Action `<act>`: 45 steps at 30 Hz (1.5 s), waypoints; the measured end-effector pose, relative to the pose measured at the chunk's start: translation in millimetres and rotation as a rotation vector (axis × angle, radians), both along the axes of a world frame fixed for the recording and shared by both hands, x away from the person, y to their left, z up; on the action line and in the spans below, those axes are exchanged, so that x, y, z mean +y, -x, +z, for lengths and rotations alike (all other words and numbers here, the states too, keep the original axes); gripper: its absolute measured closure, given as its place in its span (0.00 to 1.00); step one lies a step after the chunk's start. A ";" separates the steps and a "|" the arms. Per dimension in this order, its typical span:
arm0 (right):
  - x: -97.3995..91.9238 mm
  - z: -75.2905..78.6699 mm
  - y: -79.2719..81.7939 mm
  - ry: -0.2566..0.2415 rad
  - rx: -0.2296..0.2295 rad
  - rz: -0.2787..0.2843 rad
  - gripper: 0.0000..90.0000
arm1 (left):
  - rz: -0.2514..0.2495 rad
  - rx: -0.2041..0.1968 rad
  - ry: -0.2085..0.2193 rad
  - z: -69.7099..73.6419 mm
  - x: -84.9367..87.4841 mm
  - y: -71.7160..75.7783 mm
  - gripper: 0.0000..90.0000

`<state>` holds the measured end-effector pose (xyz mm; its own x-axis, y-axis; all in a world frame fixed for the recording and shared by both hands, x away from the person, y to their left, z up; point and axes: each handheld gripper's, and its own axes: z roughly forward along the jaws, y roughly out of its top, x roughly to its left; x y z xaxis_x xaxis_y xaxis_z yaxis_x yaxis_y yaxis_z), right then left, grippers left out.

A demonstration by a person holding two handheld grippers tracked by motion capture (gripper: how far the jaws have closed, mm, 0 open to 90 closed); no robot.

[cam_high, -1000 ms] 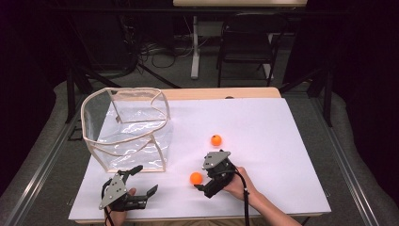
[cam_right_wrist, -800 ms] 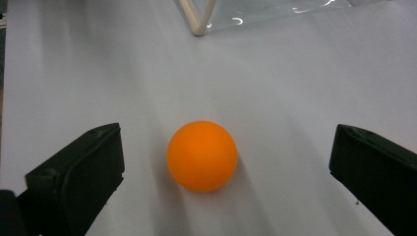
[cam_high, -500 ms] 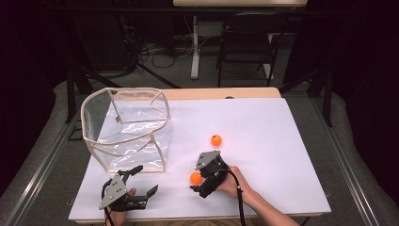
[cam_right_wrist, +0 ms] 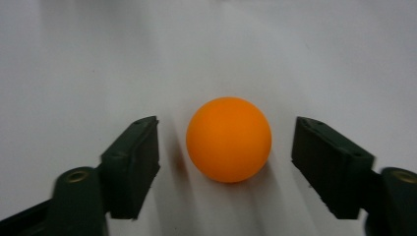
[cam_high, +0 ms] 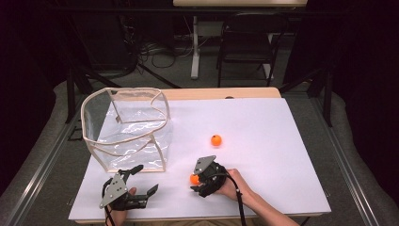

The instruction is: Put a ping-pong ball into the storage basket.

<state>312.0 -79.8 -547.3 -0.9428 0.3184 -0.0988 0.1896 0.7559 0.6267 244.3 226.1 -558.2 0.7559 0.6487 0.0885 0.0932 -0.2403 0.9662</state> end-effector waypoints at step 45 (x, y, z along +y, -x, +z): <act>-12.8 15.8 -1.3 -0.104 -0.065 -0.077 0.56 | -0.010 0.000 -0.001 -0.5 -0.9 0.0 0.17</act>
<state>313.3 -92.5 -531.6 -0.9080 0.4009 -0.1219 0.2006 0.6712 0.7136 244.3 225.2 -558.7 0.7624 0.6410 0.0888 0.0909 -0.2420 0.9660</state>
